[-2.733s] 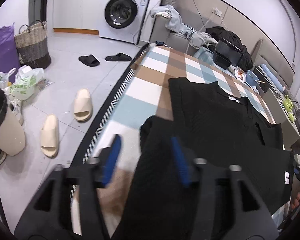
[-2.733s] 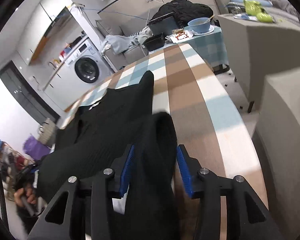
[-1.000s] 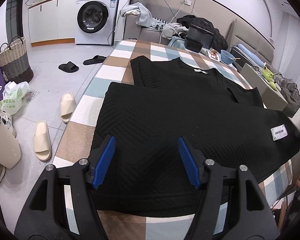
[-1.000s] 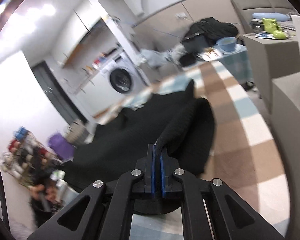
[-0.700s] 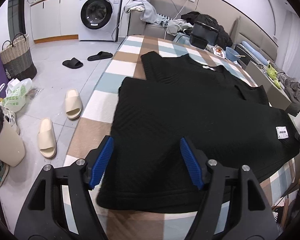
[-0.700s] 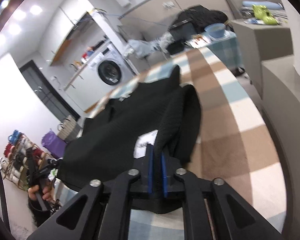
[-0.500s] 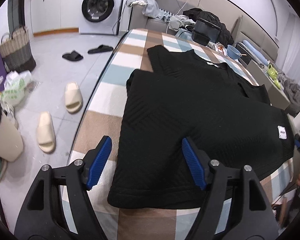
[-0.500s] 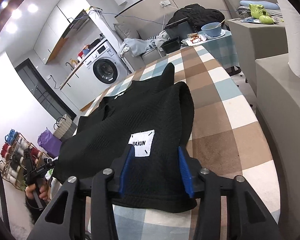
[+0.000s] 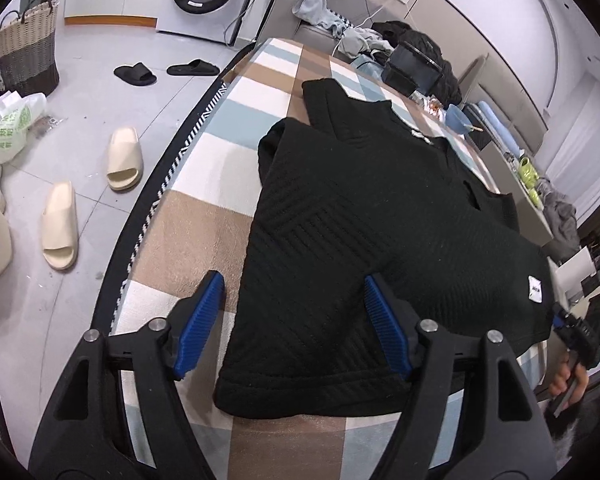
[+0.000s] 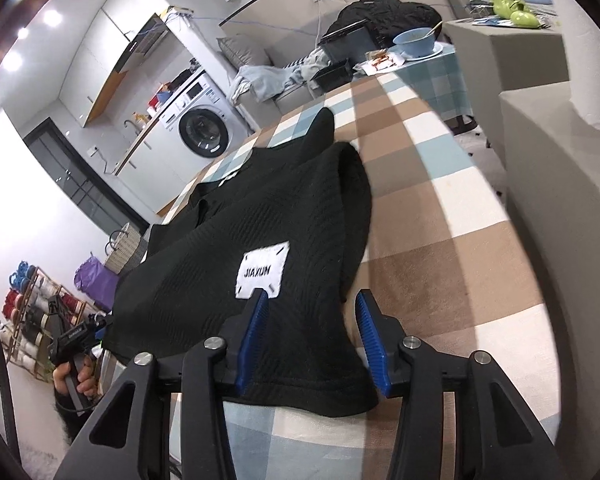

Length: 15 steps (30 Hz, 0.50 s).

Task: Fold small clothes

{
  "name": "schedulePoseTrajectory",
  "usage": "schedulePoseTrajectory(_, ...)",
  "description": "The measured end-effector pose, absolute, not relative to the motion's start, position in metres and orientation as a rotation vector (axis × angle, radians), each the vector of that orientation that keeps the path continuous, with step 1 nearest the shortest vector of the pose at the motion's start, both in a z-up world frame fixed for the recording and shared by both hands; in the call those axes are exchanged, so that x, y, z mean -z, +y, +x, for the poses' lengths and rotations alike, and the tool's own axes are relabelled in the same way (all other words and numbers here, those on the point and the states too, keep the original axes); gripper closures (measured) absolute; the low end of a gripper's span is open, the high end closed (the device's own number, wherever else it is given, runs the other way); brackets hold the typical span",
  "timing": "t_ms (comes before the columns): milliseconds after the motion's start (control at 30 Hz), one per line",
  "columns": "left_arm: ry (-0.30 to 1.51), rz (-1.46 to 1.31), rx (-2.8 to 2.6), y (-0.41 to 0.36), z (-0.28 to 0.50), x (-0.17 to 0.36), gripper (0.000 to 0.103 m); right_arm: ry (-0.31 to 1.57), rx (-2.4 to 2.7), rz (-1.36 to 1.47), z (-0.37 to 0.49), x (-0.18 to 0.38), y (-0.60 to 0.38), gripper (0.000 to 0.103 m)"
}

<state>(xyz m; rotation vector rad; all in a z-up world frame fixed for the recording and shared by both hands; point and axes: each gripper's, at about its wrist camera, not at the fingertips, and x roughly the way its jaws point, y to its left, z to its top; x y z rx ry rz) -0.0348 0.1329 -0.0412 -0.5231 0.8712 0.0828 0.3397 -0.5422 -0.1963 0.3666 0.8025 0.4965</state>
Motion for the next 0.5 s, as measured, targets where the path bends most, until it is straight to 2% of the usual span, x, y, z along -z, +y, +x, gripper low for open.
schedulePoseTrajectory(33, 0.870, -0.533, -0.056, 0.132, -0.034, 0.041, 0.060, 0.804, -0.507, 0.355, 0.339, 0.197, -0.539, 0.061)
schedulePoseTrajectory(67, 0.869, -0.539, -0.035, 0.131, -0.034, 0.040, 0.066, 0.798, -0.506, 0.330, 0.338, 0.197, -0.535, 0.077)
schedulePoseTrajectory(133, 0.845, -0.510, -0.037, 0.125, -0.034, 0.034, 0.087, 0.787, -0.496, 0.287, 0.337, 0.195, -0.528, 0.095)
schedulePoseTrajectory(200, 0.819, -0.469, -0.056, 0.120, -0.035, 0.026, 0.096, 0.762, -0.493, 0.281, 0.334, 0.192, -0.528, 0.097)
schedulePoseTrajectory(500, 0.666, -0.454, -0.036, 0.110, -0.049, -0.022, 0.100, 0.633, -0.587, 0.461, 0.330, 0.154, -0.538, 0.097)
